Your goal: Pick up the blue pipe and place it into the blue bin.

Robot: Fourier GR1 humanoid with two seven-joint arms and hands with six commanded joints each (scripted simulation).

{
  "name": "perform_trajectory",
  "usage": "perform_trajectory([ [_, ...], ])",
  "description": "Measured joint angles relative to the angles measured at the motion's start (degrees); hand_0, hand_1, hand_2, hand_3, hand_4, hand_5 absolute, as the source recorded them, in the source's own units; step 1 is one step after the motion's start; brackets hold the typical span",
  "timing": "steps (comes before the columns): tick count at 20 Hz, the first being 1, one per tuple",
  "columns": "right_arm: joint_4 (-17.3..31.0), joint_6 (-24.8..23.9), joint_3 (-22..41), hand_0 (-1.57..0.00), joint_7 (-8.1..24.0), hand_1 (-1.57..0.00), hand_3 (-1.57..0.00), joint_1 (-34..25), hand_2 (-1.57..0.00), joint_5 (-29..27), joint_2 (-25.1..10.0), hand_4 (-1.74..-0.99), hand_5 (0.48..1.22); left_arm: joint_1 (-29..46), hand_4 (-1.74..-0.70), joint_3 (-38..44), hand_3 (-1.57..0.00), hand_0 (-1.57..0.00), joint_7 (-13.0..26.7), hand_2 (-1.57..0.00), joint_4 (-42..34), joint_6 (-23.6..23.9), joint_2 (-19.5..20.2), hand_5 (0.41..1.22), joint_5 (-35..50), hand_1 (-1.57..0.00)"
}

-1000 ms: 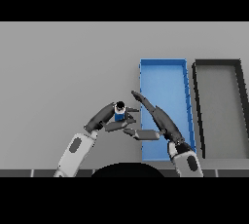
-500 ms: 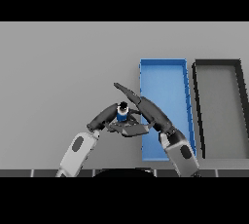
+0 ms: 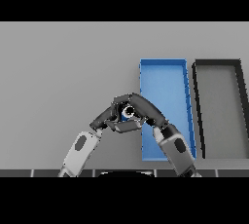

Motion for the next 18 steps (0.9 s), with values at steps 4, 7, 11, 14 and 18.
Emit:
perform_trajectory([
  [4, 1.5, -1.7, 0.6, -1.43, -2.4, -1.43, -1.30, 0.3, -1.43, -1.3, 0.2, -1.665, 0.987, 0.1, -1.71, 1.4, -1.46, -1.57, -1.9, -1.57, 0.2, -2.1, -1.3, 1.221, 2.5, -1.57],
  [7, 1.8, -2.4, 2.1, -1.50, -3.4, -1.50, -1.43, -0.5, -1.50, -0.5, -0.5, -1.702, 1.101, 0.5, -1.73, 1.5, -1.44, -1.57, -1.7, -1.57, -0.2, -2.2, -1.8, 1.221, 2.0, -1.57],
  [11, 1.5, -4.0, 2.9, -1.54, -6.7, -1.54, -1.52, 1.0, -1.54, -0.2, -0.9, -1.725, 1.172, 0.3, -1.73, 1.8, -1.42, -1.57, -1.2, -1.57, -0.3, -1.7, -2.4, 1.221, 0.5, -1.57],
  [14, 1.1, -5.7, 3.4, -1.56, -7.0, -1.56, -1.54, 0.7, -1.56, 1.0, -0.4, -1.733, 1.196, 0.9, -1.60, 1.6, -1.17, -1.46, -1.6, -1.29, -2.0, -0.2, -1.6, 1.221, -1.6, -1.34],
  [18, 0.3, -7.6, 4.2, -1.56, -6.6, -1.56, -1.56, 0.6, -1.56, 2.0, -0.4, -1.738, 1.211, 0.3, -1.21, 2.6, -0.48, -0.60, -3.7, -0.53, -1.6, -5.5, 0.4, 1.221, -2.5, -0.55],
])
